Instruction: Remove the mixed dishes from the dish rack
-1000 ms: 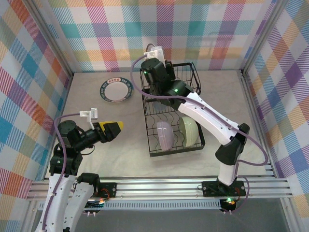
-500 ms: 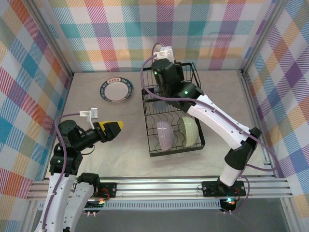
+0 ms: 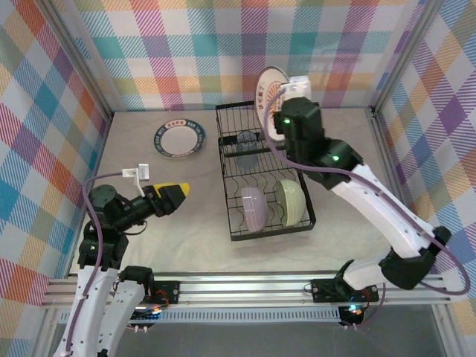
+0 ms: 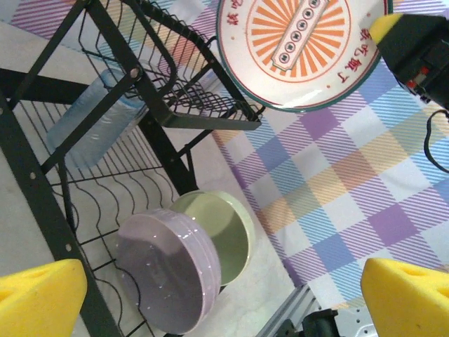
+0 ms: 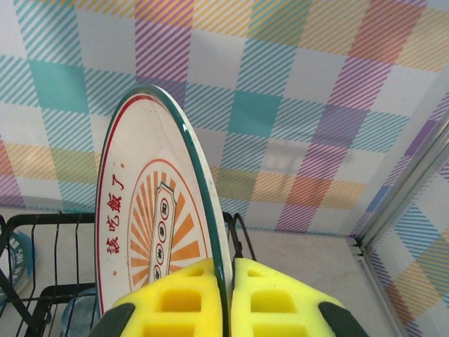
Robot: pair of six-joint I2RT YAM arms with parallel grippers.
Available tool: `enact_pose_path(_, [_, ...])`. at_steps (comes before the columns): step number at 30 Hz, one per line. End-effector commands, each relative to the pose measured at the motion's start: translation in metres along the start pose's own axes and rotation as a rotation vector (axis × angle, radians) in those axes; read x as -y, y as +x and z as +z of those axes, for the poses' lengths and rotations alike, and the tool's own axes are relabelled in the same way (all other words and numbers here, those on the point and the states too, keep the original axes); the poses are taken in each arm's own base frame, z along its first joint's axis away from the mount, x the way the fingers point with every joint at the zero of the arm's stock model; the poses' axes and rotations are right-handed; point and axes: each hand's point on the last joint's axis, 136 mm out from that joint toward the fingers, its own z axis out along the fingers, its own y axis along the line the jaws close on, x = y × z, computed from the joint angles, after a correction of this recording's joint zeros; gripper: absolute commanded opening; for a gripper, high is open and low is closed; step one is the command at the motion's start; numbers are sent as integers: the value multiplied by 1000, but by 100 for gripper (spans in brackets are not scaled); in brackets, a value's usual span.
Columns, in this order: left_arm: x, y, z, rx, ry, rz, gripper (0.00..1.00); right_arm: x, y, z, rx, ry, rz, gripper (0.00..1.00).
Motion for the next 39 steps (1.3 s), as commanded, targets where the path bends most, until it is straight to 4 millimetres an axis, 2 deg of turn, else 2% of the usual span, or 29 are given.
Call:
enact_pose_path(1, [14, -3, 5, 11, 106, -37, 100, 24, -13, -20, 31, -59, 158, 0])
enact_pose_path(7, [14, -9, 15, 51, 224, -144, 100, 37, 7, -32, -45, -155, 243, 0])
enact_pose_path(15, [21, -11, 33, 34, 271, -165, 100, 45, 41, -48, -164, -284, 356, 0])
enact_pose_path(22, [30, 0, 60, -37, 271, -140, 100, 51, 76, -60, -269, -364, 449, 0])
enact_pose_path(27, [37, 14, 80, -113, 246, -92, 100, 59, 92, -68, -322, -408, 517, 0])
enact_pose_path(33, [51, 32, 101, -197, 225, -26, 100, 50, 117, -69, -419, -520, 634, 0])
enact_pose_path(39, [55, 49, 114, -273, 154, 47, 100, 44, 146, -66, -505, -607, 745, 0])
